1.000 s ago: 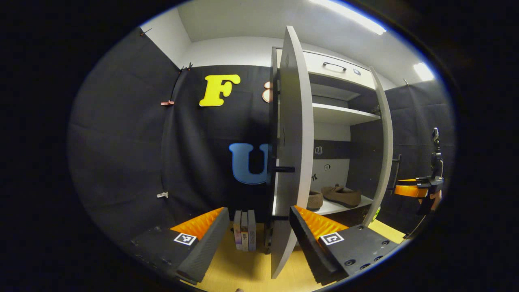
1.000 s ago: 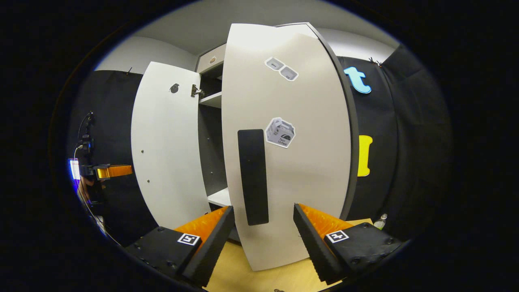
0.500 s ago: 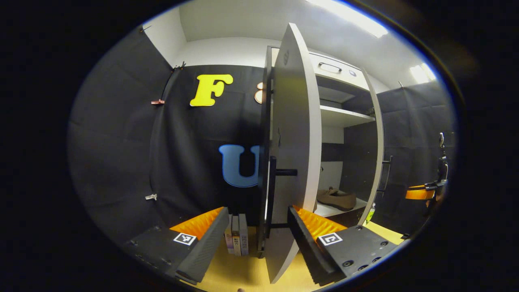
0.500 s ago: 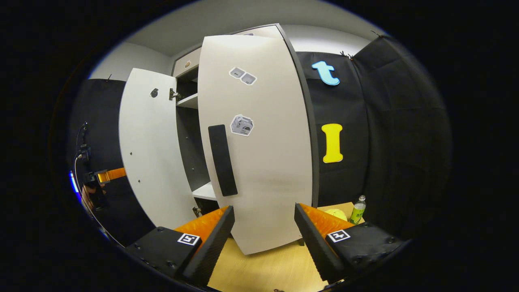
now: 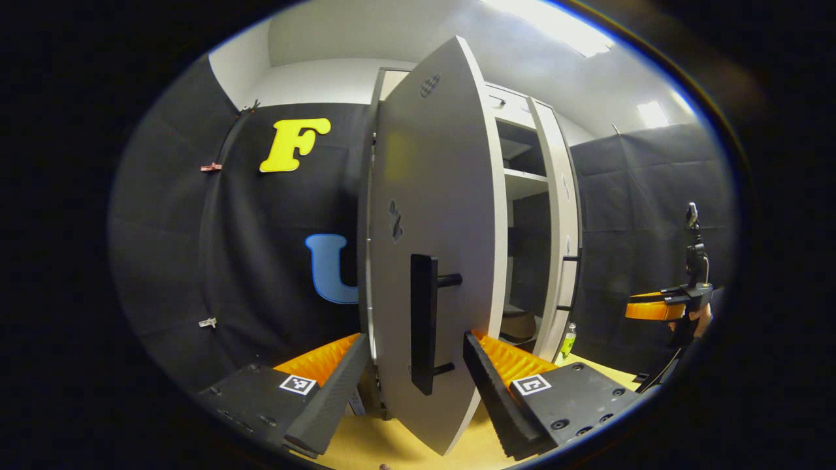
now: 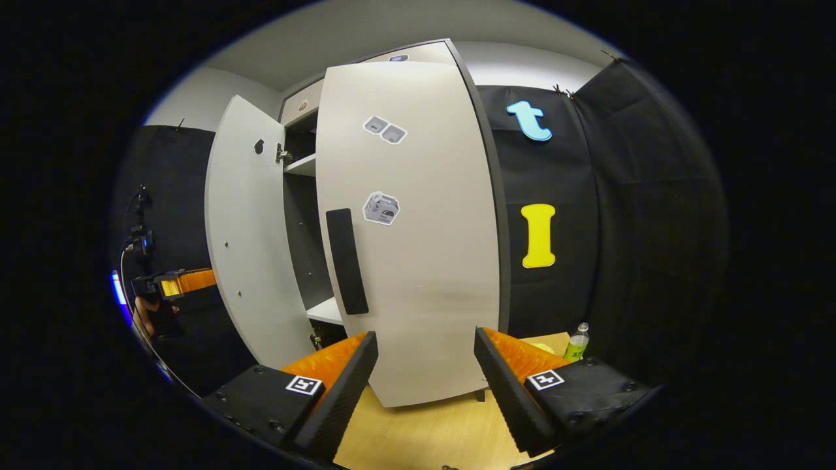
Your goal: Grab one shoe with the right hand and put it into the shoe cabinet, grab the other shoe with the left hand and put it into the shoe cabinet; then close the right door with the right hand and the left door with the left hand.
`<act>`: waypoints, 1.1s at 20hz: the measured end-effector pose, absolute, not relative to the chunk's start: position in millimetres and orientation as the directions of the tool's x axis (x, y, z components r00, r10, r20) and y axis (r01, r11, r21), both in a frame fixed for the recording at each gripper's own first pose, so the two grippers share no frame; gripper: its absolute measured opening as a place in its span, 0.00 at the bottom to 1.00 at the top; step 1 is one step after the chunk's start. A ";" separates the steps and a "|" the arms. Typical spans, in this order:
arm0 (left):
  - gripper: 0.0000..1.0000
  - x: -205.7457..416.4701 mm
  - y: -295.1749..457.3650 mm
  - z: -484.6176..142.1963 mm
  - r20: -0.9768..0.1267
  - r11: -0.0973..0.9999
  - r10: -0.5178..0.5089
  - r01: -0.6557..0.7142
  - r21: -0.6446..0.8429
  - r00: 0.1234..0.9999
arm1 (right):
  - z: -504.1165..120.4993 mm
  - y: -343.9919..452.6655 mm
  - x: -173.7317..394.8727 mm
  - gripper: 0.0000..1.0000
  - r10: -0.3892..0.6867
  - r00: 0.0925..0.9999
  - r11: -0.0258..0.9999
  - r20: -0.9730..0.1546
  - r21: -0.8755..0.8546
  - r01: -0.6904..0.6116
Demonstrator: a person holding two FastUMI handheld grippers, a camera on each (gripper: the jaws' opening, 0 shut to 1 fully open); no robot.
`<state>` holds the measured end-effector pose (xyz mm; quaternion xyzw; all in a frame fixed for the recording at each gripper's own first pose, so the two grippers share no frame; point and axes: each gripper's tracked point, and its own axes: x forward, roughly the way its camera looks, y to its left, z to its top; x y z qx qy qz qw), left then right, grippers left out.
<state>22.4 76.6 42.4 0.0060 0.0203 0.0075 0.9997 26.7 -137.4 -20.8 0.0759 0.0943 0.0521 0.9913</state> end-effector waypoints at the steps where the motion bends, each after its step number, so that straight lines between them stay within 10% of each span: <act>1: 0.93 26.9 69.5 42.2 -0.041 1.000 0.004 -0.004 0.012 0.999 | -21.5 -141.0 29.1 0.98 0.119 0.977 0.984 -0.179 0.154 -0.092; 22: 0.94 65.0 12.8 15.5 -0.092 0.998 -0.068 0.067 -0.009 0.993 | -9.1 -136.0 45.0 0.98 0.159 0.973 0.980 -0.169 0.150 -0.134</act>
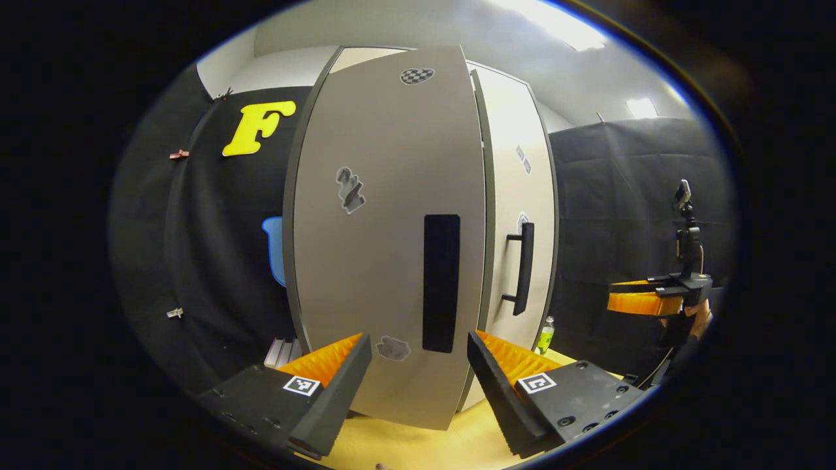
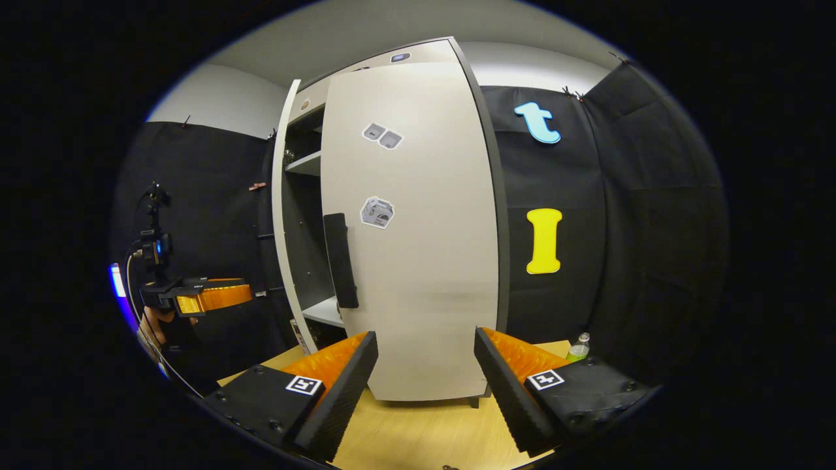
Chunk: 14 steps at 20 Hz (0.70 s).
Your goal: Grab one shoe with the right hand and put it into the shoe cabinet, grab the other shoe with the left hand and put it into the shoe cabinet; then close the right door with the right hand and the left door with the left hand.
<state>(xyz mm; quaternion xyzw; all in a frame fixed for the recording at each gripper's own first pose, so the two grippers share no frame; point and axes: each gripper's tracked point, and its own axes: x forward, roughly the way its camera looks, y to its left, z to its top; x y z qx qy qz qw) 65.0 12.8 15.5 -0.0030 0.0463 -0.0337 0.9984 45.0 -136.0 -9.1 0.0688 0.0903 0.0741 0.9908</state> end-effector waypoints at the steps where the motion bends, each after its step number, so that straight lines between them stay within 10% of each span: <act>1: 0.94 62.2 13.1 16.2 -0.089 0.998 -0.068 0.068 -0.010 0.994 | -7.0 -129.8 43.7 0.98 0.163 0.973 0.979 -0.165 0.148 -0.139; 14: 0.94 29.1 12.5 21.5 -0.074 0.995 -0.099 0.097 -0.037 0.992 | 12.9 -86.0 27.8 0.98 0.191 0.974 0.976 -0.118 0.127 -0.176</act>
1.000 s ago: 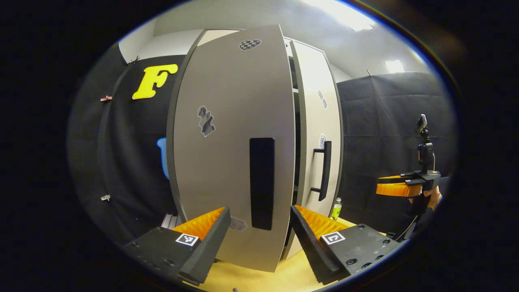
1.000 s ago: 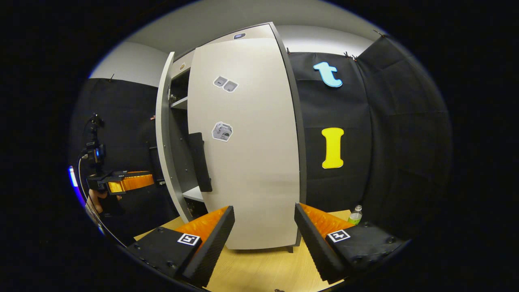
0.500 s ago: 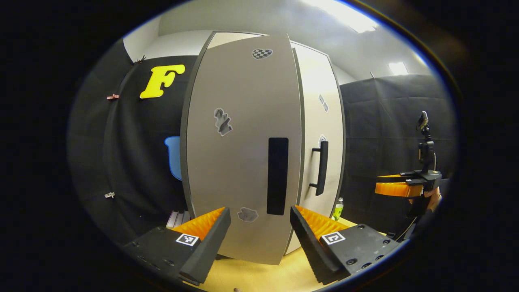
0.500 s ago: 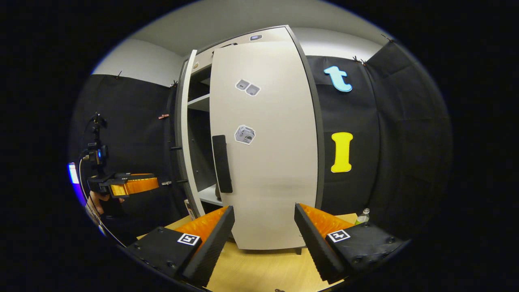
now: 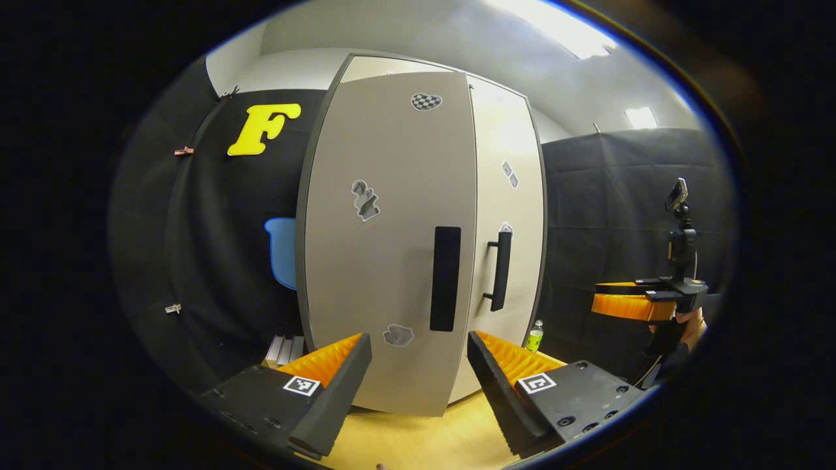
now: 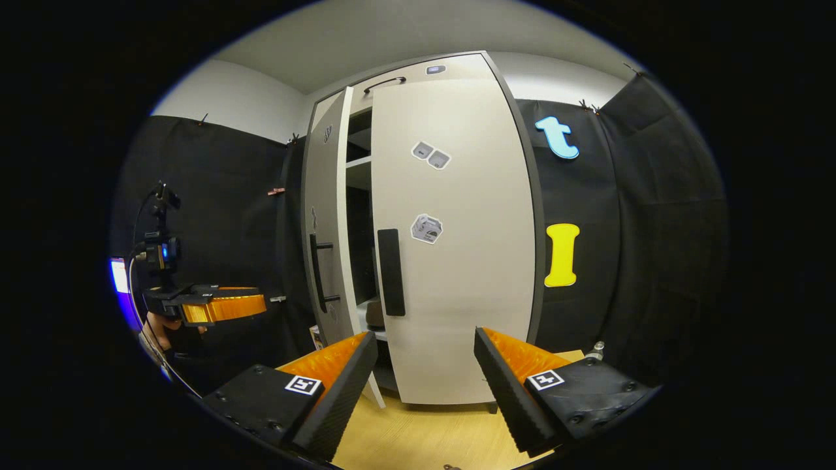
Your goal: Grab one shoe with the right hand and put it into the shoe cabinet, grab the other shoe with the left hand and put it into the shoe cabinet; then close the right door with the right hand and the left door with the left hand.
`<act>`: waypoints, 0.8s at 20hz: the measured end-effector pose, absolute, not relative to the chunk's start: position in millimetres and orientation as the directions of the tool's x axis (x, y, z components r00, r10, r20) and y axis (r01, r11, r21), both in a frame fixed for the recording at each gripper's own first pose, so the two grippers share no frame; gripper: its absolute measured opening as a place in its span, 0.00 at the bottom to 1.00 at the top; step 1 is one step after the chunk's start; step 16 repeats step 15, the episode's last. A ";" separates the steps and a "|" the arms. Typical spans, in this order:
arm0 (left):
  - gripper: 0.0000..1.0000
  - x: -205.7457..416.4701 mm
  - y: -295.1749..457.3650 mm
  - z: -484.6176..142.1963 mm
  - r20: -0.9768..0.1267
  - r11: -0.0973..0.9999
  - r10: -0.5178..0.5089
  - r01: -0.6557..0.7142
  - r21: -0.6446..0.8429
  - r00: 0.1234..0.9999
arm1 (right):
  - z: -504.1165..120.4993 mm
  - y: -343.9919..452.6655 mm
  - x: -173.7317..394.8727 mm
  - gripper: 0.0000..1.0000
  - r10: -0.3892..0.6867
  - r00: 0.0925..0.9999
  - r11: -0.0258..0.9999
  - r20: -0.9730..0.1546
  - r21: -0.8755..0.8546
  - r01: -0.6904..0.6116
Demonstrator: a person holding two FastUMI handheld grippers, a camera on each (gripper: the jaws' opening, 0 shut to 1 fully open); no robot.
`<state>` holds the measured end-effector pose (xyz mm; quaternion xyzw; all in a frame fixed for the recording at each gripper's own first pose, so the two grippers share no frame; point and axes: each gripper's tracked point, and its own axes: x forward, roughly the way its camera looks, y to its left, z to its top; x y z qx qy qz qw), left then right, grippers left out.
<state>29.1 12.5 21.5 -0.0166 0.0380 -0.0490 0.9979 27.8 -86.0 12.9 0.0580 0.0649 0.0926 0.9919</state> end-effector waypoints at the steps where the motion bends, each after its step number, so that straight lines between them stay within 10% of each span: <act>1: 0.94 27.7 12.7 21.5 -0.072 0.995 -0.098 0.095 -0.036 0.993 | 13.6 -85.1 25.9 0.98 0.189 0.975 0.977 -0.118 0.125 -0.174; 16: 0.96 19.2 10.6 22.9 -0.053 0.992 -0.105 0.101 -0.072 0.993 | 19.6 -77.2 13.6 0.98 0.151 0.983 0.985 -0.106 0.105 -0.140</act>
